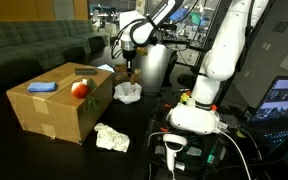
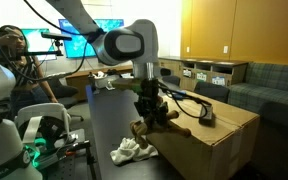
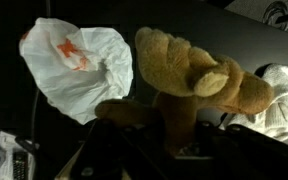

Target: Put the objects on the box onto the table and the objects on the table on to the box

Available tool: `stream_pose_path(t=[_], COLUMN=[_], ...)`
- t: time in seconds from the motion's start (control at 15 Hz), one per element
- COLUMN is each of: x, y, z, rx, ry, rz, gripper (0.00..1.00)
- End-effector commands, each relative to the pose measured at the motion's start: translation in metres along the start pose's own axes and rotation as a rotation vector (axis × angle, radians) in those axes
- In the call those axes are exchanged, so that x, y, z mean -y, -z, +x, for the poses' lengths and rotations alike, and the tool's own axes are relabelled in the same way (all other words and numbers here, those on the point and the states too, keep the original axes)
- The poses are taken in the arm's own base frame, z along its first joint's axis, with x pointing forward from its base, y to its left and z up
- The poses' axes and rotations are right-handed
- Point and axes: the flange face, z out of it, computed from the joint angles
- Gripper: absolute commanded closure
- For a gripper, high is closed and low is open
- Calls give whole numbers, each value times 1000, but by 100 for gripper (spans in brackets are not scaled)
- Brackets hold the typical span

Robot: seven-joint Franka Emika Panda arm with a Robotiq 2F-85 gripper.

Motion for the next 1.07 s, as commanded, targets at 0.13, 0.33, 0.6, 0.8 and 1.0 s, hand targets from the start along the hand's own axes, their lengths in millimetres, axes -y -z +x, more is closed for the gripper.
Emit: stream_pose_path(t=[0.13, 0.33, 0.6, 0.8, 1.0], x=[-30, -46, -53, -52, -49], y=[97, 130, 158, 165, 166], z=[19, 48, 104, 150, 192], rx=[-81, -123, -179, -193, -226], ry=[-108, -128, -135, -117, -105], rz=[-124, -172, -223, -253, -256], gripper=[97, 98, 98, 98, 98])
